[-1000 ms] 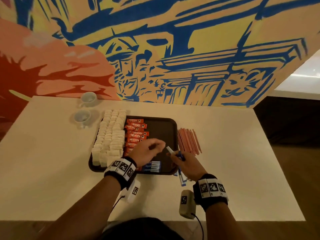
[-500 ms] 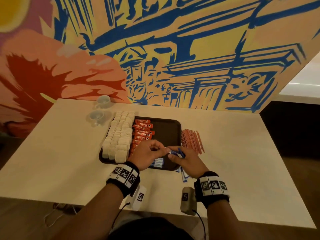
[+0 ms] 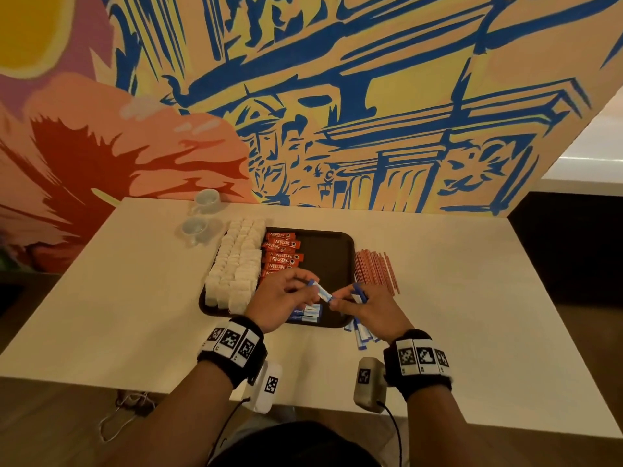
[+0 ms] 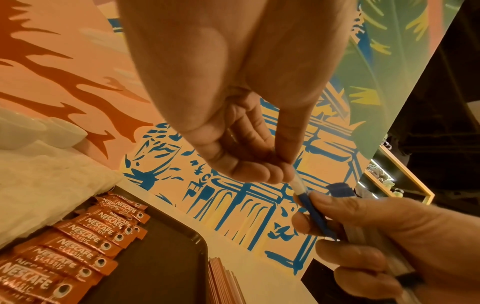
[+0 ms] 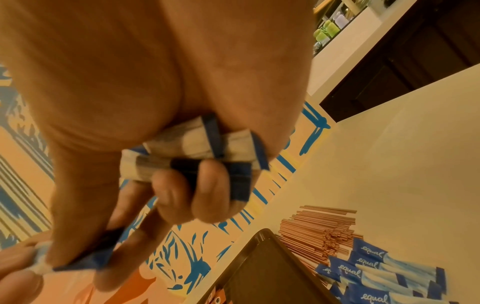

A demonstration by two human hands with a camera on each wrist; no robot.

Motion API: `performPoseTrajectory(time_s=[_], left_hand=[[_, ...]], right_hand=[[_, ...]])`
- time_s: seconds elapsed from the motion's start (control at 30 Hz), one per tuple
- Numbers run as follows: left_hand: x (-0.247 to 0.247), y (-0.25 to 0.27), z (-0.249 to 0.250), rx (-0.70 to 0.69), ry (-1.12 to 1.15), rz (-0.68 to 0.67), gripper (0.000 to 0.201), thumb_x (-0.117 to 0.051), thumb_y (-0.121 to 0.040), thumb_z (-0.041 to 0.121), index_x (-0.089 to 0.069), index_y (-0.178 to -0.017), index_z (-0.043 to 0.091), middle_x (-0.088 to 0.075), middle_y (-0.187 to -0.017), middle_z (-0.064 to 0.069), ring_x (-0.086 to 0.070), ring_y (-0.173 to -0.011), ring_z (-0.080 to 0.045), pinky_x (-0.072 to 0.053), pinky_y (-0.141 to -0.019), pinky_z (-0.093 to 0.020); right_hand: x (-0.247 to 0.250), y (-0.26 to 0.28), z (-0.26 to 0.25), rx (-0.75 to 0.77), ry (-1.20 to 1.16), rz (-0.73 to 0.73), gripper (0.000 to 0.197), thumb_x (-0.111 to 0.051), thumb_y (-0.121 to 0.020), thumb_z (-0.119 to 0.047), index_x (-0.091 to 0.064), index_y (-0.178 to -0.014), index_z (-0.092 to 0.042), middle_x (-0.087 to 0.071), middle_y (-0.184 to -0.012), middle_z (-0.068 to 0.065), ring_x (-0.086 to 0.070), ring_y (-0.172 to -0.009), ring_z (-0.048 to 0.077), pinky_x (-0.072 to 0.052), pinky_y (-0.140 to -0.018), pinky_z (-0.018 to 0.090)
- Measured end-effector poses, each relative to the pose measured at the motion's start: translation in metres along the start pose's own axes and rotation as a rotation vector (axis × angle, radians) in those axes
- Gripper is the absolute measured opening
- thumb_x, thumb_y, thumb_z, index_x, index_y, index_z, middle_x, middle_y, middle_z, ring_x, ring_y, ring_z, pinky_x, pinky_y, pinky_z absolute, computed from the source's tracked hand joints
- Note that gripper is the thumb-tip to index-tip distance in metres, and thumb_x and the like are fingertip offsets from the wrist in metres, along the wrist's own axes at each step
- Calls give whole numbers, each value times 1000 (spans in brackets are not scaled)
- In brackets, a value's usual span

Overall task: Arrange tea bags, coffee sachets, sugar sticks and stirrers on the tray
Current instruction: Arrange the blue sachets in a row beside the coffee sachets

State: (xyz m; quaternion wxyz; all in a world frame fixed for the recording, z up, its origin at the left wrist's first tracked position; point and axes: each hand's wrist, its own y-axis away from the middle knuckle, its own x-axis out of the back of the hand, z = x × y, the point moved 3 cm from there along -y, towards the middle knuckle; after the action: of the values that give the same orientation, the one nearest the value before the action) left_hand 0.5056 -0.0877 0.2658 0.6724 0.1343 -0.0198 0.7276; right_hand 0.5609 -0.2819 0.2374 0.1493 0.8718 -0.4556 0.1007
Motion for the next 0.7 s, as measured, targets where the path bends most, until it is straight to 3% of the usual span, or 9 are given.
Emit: performPoseTrajectory(time_s=[0.13, 0.3, 0.37, 0.43, 0.5, 0.6, 0.7], left_hand=[[-1, -3, 0, -27, -20, -11, 20, -67, -95, 13, -69, -114, 19, -74, -86, -5, -69, -77, -10, -55, -69, -20], [-1, -11, -5, 42, -6, -69, 30, -67, -95, 19, -62, -124, 23, -72, -97, 0, -69, -85, -7, -56, -70, -23], [-4, -13, -7, 71, -3, -131, 28, -70, -93, 16, -63, -120, 19, -72, -103, -1, -70, -93, -7, -59, -73, -26], [-7, -15, -8, 76, -10, -159, 27, -70, -92, 12, -64, -118, 16, -71, -104, -3, -70, -93, -6, -59, -74, -25], [-8, -19, -9, 58, -41, -151, 26, -70, -92, 12, -66, -117, 16, -72, -102, 0, -69, -93, -5, -59, -77, -25], [-5, -27, -12, 22, -88, -156, 22, -67, -94, 11, -69, -115, 18, -74, -100, 3, -69, -94, -5, -59, -82, -27], [-1, -38, -16, 0, -181, -194, 22, -61, -98, 12, -70, -115, 22, -74, -102, 5, -69, -94, -7, -58, -85, -28]], right_hand=[[-3, -4, -6, -37, -23, -97, 9, -74, -91, -20, -74, -96, -13, -76, -90, -1, -73, -85, 13, -58, -87, 35], [3, -13, -6, -31, -67, 69, 7, -77, -87, -17, -72, -90, -14, -73, -87, -3, -68, -85, 6, -50, -77, 16], [1, -18, -6, -49, -111, 111, 9, -78, -87, -18, -72, -92, -13, -73, -88, 0, -69, -85, 13, -54, -80, 25], [-2, -22, -5, -81, -139, 114, 11, -78, -88, -21, -72, -93, -14, -71, -77, -1, -65, -68, 18, -54, -67, 31], [-3, -26, -5, -112, -153, 97, 13, -77, -89, -23, -70, -94, -12, -62, -64, -3, -50, -50, 13, -44, -51, 27], [-1, -33, -5, -140, -197, 64, 18, -74, -91, -25, -68, -93, -9, -52, -57, -2, -39, -44, 10, -34, -45, 23], [-1, -39, -6, -157, -244, 69, 21, -72, -92, -34, -67, -89, -13, -53, -58, 4, -36, -44, 13, -31, -44, 23]])
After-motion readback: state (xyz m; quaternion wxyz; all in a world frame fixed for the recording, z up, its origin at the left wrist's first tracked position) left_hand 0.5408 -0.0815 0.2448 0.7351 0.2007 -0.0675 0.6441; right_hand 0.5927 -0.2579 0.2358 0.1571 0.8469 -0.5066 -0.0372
